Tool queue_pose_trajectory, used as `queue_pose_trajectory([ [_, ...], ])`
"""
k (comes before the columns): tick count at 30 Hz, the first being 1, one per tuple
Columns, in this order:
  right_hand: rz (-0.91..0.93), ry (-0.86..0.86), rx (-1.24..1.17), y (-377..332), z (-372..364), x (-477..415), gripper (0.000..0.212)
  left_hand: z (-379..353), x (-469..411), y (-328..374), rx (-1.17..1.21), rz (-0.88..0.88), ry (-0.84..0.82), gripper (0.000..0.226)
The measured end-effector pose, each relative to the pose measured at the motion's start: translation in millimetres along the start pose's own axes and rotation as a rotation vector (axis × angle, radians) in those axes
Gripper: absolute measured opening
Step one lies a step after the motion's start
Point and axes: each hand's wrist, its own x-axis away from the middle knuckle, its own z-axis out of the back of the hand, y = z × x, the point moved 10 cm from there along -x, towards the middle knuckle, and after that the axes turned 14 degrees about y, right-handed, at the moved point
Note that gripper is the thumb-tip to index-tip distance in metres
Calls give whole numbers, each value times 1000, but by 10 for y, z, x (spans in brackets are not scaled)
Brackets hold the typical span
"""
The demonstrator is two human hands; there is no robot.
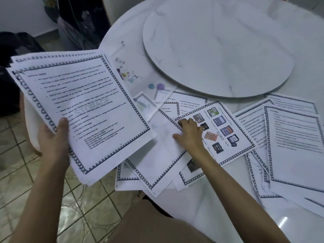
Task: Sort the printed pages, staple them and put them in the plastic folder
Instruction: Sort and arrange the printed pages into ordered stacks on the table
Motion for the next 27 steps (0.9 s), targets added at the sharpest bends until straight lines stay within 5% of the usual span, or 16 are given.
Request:
queue_pose_trajectory([
  [5,-88,-26,-353,131,181,-11,17,-37,120,-43,12,45,8,44],
  [11,-262,-20,-386,1017,896,22,7,-238,276,-230,45,94,-147,41],
  [18,-533,257,-632,1838,1784,219,16,-718,674,-537,15,189,-354,29],
  [27,-429,333,-697,1220,1219,106,11,-1171,951,-610,-50,202,-510,28],
])
